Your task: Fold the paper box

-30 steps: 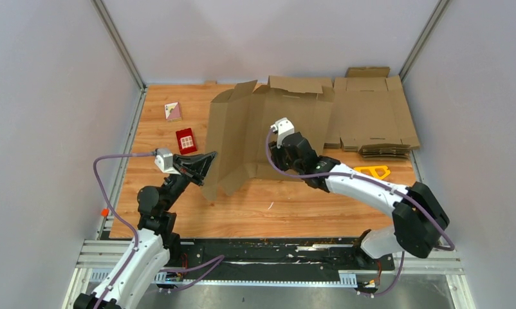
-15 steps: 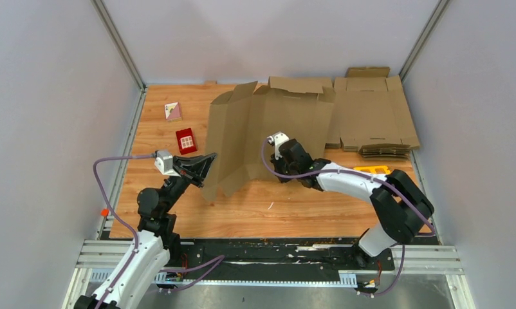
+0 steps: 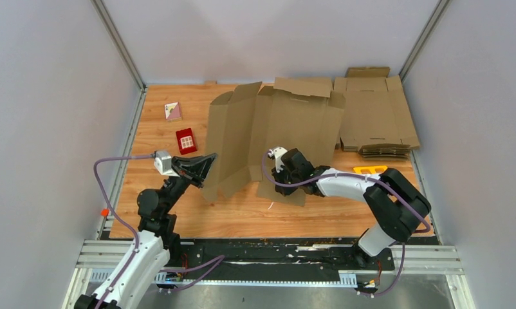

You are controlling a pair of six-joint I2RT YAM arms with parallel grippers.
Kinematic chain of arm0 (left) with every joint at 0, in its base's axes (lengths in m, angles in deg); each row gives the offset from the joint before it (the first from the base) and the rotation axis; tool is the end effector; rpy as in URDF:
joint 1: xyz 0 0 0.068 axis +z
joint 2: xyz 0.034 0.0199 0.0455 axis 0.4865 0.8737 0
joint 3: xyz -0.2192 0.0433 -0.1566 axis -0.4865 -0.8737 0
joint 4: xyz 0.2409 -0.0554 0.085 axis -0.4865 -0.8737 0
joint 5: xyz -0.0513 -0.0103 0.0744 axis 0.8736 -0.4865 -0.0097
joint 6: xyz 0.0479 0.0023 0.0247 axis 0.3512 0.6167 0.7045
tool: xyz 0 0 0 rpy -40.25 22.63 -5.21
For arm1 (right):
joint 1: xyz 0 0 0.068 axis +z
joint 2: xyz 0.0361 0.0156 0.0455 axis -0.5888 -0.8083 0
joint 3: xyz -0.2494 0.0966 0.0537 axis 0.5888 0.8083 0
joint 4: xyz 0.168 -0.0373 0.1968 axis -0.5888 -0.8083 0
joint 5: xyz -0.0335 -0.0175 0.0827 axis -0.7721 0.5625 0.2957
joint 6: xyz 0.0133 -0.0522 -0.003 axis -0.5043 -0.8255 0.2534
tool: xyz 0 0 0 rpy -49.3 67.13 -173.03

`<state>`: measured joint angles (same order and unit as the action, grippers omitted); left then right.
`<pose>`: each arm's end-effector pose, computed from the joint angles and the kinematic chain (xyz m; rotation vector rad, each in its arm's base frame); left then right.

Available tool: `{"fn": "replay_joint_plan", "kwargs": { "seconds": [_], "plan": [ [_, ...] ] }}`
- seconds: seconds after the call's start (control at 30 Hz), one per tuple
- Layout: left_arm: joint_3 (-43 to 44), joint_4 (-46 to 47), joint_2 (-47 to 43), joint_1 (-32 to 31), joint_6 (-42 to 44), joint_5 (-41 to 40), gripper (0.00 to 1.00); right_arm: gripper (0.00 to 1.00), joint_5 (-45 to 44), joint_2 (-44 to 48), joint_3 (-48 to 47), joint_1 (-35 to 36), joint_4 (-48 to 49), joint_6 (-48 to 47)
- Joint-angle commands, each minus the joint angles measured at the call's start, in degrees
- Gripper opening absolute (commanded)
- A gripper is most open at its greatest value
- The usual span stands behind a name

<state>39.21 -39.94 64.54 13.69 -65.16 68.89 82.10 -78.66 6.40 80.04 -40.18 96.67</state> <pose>0.1268 -0.0499 0.2571 0.1967 1.2279 -0.9773 0.2114 0.2103 0.1505 -0.8692 2.4022 0.5226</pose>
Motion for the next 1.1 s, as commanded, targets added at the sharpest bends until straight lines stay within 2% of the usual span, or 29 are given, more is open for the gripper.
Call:
{"fn": "replay_joint_plan", "kwargs": {
  "seconds": [0.0, 0.2, 0.33, 0.53, 0.8, 1.07],
  "plan": [
    [-0.50, 6.39, 0.92, -0.40, -4.97, 1.38, 0.00, 0.00, -1.60, -2.56, -1.36, 0.26, 0.19, 0.03],
    [0.23, 5.17, 1.25, -0.48, -12.03, 0.55, 0.00, 0.00, -3.02, -2.26, -1.19, 0.16, 0.88, 0.58],
    [-2.67, 11.63, 3.92, -1.19, -17.73, 0.52, 0.00, 0.00, -3.47, -1.38, -0.81, 0.21, 1.64, 0.84],
    [-6.14, 12.62, 6.05, -1.53, -16.89, 3.14, 0.00, 0.00, -6.32, -0.93, -0.56, 0.20, 1.48, 1.90],
    [-3.85, -4.47, 0.08, -2.07, -10.19, 7.77, 0.00, 0.00, -12.93, -0.53, -0.70, 0.21, 0.39, 3.48],
    [0.82, -21.45, 0.09, -7.85, -0.93, 4.83, 0.00, 0.00, -14.75, -0.77, -0.81, 0.19, -0.01, 4.54]
  ]
}}
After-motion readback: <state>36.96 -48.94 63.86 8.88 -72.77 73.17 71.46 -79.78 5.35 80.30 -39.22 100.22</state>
